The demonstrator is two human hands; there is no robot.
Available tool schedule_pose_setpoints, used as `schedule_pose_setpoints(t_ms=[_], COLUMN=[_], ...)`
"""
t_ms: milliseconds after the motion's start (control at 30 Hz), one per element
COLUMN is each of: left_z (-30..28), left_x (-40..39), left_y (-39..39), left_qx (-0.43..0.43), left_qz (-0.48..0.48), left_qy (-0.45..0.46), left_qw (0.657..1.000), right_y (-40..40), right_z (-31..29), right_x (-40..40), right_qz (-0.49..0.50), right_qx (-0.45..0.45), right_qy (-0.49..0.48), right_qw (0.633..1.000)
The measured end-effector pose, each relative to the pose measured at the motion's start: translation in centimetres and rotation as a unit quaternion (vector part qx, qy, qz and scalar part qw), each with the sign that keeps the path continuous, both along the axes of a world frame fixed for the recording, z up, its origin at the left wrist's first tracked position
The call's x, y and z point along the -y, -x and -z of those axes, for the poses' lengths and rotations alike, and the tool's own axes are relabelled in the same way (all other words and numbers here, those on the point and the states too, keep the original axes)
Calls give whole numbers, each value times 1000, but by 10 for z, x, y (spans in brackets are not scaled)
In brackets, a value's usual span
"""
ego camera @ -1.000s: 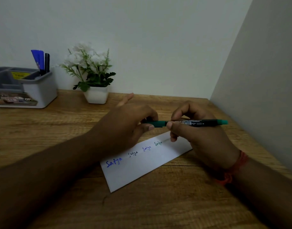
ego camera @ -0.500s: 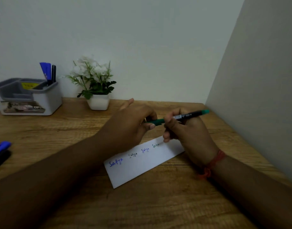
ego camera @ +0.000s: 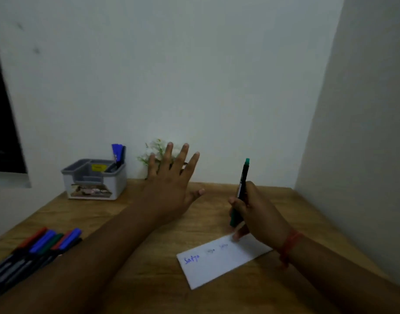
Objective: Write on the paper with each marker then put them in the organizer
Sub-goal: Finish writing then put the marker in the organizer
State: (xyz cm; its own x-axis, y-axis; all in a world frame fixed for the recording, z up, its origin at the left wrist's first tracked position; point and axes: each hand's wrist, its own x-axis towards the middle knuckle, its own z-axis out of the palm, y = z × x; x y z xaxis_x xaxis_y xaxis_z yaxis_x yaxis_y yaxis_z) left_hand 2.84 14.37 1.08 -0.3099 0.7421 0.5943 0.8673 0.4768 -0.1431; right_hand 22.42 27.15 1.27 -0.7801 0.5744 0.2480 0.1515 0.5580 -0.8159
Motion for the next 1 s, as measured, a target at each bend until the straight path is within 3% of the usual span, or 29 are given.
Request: schedule_pose_setpoints(t_ms=[167, 433, 567, 833, 1000], left_z=[-5, 13, 15, 9, 5], left_x=[48, 131, 139, 151, 152], left_y=[44, 105, 116, 123, 123], left_qx=[-8, 16, 51, 148, 160], left_qz=[-71, -160, -179, -195, -189], left_qy=[7, 3, -18, 11, 12], left_qw=[997, 987, 982, 970, 969], right_y=[36, 121, 172, 261, 295], right_z=[-16, -42, -56, -78, -86], right_x=[17, 60, 78, 90, 97], right_qz=[-29, -5, 4, 17, 4], right_qx=[60, 38, 35, 144, 154], right_qy=[-136, -332, -381, -461, -469], right_qw=[988, 942, 924, 875, 870])
